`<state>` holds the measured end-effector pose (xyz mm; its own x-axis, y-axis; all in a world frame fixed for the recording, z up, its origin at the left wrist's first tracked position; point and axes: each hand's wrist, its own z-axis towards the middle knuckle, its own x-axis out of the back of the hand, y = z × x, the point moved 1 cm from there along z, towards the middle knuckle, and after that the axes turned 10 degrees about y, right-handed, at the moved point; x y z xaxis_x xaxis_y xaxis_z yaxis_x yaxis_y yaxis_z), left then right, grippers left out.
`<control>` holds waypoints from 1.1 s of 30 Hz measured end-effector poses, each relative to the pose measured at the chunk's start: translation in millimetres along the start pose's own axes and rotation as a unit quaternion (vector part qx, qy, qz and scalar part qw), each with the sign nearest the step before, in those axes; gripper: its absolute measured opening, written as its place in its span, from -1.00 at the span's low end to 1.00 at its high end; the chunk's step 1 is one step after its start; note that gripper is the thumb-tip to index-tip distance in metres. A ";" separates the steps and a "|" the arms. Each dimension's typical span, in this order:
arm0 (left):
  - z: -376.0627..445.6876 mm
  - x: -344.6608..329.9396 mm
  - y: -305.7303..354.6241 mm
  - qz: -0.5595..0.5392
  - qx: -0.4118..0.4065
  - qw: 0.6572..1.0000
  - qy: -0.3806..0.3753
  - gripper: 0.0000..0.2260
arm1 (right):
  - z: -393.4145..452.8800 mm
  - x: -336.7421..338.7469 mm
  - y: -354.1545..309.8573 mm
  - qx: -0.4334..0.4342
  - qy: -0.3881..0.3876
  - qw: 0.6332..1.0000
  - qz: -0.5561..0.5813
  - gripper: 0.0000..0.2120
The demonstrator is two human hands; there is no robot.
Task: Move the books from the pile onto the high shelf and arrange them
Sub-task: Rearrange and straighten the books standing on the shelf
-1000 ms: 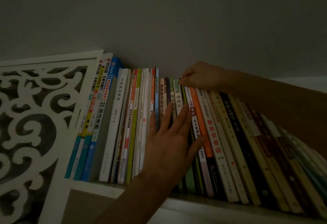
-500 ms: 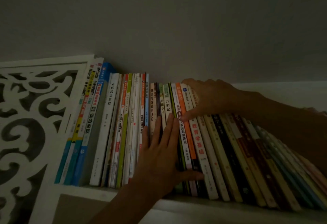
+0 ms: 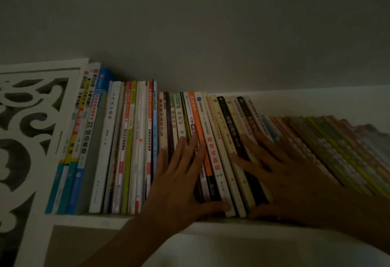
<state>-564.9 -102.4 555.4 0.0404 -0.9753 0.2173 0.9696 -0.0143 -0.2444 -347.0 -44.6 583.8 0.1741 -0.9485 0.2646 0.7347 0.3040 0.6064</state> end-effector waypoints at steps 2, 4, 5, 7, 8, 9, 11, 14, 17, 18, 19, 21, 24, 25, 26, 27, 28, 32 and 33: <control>7.2 -4.7 -9.1 0.045 -0.009 0.999 -0.002 0.00 | 0.7 -7.2 -5.3 -0.010 0.001 1.000 -0.005 -0.03; 13.0 -8.1 -17.0 0.060 -0.025 0.998 -0.004 0.01 | 5.0 -9.5 -9.4 -0.038 0.002 0.999 0.006 0.01; 12.0 -8.5 -21.1 0.063 -0.033 0.997 -0.005 0.02 | 6.7 -8.9 -14.1 -0.051 0.002 0.999 0.019 0.03; 12.4 -9.8 -26.0 0.062 -0.044 0.997 -0.003 0.02 | 9.0 -9.9 -21.2 -0.086 0.005 0.995 0.041 0.06; 12.3 -9.2 -27.5 0.059 -0.046 0.997 -0.009 0.02 | 10.2 -9.2 -24.8 -0.110 0.000 0.992 0.056 0.07; 13.0 -7.0 -27.2 0.051 -0.043 0.998 -0.024 0.02 | 10.6 -8.1 -27.1 -0.131 -0.011 0.989 0.069 0.09; 12.8 -1.9 -22.1 0.011 -0.025 0.999 -0.032 -0.01 | 10.2 -4.7 -30.2 -0.144 -0.016 0.985 0.099 0.10; 15.5 4.5 -4.8 -0.043 0.044 0.998 -0.008 -0.12 | 8.8 -1.6 -25.9 -0.103 0.032 0.979 0.175 -0.05; 29.4 4.6 11.6 -0.062 0.058 0.996 0.034 -0.13 | 0.3 10.4 -7.6 -0.154 0.031 0.949 0.274 -0.24; 34.5 3.4 14.5 -0.068 0.052 0.996 0.039 -0.13 | -2.6 14.5 -1.3 -0.193 0.044 0.940 0.278 -0.21; 39.2 2.3 16.3 -0.066 0.041 0.996 0.037 -0.13 | -5.8 18.5 3.2 -0.242 0.050 0.930 0.271 -0.17; 44.9 -1.6 18.7 -0.029 0.002 0.999 0.039 -0.13 | -10.5 26.1 4.0 -0.295 0.021 0.931 0.212 -0.15; 46.0 -8.9 16.3 0.007 -0.016 0.999 0.041 -0.10 | -10.1 24.8 -5.1 -0.251 -0.104 0.947 0.172 -0.01; 46.2 -10.1 14.7 0.021 -0.020 0.999 0.042 -0.09 | -9.6 21.6 -5.7 -0.245 -0.134 0.940 0.198 0.01; 46.7 -9.1 13.6 0.031 -0.024 0.998 0.041 -0.09 | -9.4 19.0 -3.7 -0.247 -0.145 0.932 0.224 -0.01; 48.3 -7.7 12.1 0.037 -0.026 0.998 0.042 -0.09 | -8.5 17.6 -1.6 -0.247 -0.151 0.925 0.245 -0.04; 50.0 -7.5 9.9 0.036 -0.028 0.998 0.037 -0.08 | -7.3 18.4 -1.0 -0.249 -0.150 0.921 0.259 -0.09; 55.4 -5.7 -0.6 0.014 -0.028 0.999 0.027 -0.05 | 5.2 11.2 -16.9 -0.271 -0.098 0.908 0.305 -0.10; 55.7 -4.8 -1.5 0.012 -0.033 0.999 0.027 -0.04 | 7.7 8.5 -21.7 -0.275 -0.090 0.902 0.319 -0.07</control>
<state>-553.1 -85.4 607.4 0.0481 -0.9859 0.1601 0.9502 -0.0042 -0.3115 -366.6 -58.6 578.7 0.6037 -0.5512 0.5760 0.7458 0.6458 -0.1636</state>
